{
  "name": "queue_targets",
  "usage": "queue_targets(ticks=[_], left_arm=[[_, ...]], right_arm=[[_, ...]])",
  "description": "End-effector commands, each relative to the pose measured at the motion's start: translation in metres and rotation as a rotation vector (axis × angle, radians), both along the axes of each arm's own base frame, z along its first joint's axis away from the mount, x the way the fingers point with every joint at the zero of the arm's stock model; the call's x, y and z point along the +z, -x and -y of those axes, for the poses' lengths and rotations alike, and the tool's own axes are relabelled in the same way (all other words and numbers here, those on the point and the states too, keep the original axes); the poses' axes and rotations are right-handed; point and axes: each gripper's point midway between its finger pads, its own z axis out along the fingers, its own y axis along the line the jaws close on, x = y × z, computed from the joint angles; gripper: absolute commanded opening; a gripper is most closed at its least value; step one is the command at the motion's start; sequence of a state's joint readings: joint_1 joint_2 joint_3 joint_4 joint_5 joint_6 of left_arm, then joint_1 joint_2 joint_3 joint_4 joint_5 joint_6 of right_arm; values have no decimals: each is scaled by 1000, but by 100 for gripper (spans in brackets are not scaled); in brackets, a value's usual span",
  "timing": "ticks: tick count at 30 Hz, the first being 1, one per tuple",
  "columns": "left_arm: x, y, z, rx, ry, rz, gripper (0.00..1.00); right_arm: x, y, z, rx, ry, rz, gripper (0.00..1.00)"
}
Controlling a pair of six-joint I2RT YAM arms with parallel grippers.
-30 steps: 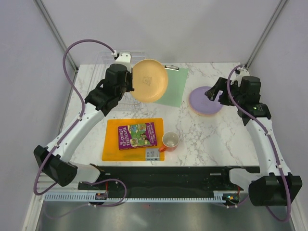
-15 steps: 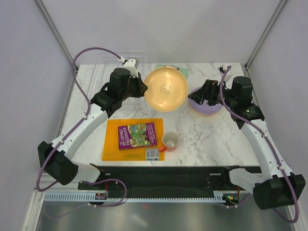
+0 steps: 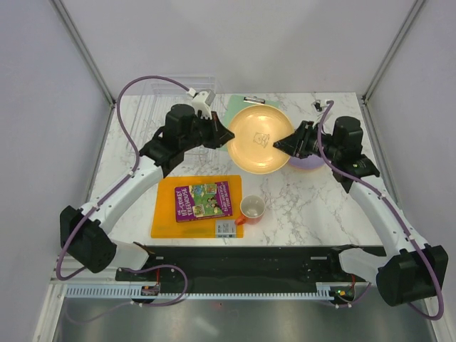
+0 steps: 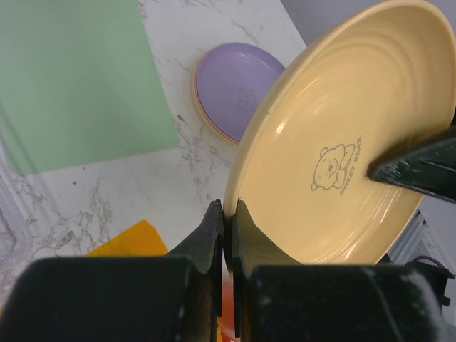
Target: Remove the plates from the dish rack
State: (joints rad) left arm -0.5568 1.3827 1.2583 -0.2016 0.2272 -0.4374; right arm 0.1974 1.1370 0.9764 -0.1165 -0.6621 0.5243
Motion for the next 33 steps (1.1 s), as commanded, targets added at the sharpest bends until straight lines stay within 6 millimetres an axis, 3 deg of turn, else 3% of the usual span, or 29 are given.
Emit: queue_targets(ticks=[1,2,4,5,6,7,9,10,11,13,17,22,23,25,26,29,33], left_arm=[[26,17,13,-103,95,55,2],[23,20,11,-107,92,53,2],[17,21,7,-93,80,35,4],[13,16,0,-57,68,28,14],[9,15,-3,-37,56,20,41],[3,15,-8,-13,33,-1,55],[-6,8,-24,70,-20,-2,78],[-10,7,-30,98,-41,-2,93],[-20,6,-42,147,-85,-12,100],[-33,8,-55,196,-128,-30,100],[-45,21,-74,250,-161,-46,100],[-40,41,-94,300,-133,-13,100],[-39,44,-97,306,-129,-8,100],[-33,49,-103,320,-119,11,100],[-22,54,-106,321,-100,39,100],[-8,62,-111,322,-69,75,100],[6,71,-112,304,-38,110,100]], right_arm=[[19,-2,1,-9,-10,100,20],[20,-2,2,-15,-3,105,4],[21,-6,12,-81,39,108,0],[20,-8,16,-107,59,111,0],[25,-8,23,-143,83,113,0],[25,-15,33,-204,123,129,0],[30,-18,49,-291,173,129,0],[32,-25,63,-366,218,145,0],[30,-25,70,-401,244,130,3],[37,-34,89,-503,299,142,5],[25,-51,116,-634,393,80,9],[-12,-76,148,-714,425,-52,8],[-28,-84,167,-749,427,-106,7],[-45,-90,180,-746,381,-178,6],[-61,-96,198,-770,368,-233,6],[-89,-106,204,-708,305,-320,4],[-115,-113,196,-625,224,-391,2]])
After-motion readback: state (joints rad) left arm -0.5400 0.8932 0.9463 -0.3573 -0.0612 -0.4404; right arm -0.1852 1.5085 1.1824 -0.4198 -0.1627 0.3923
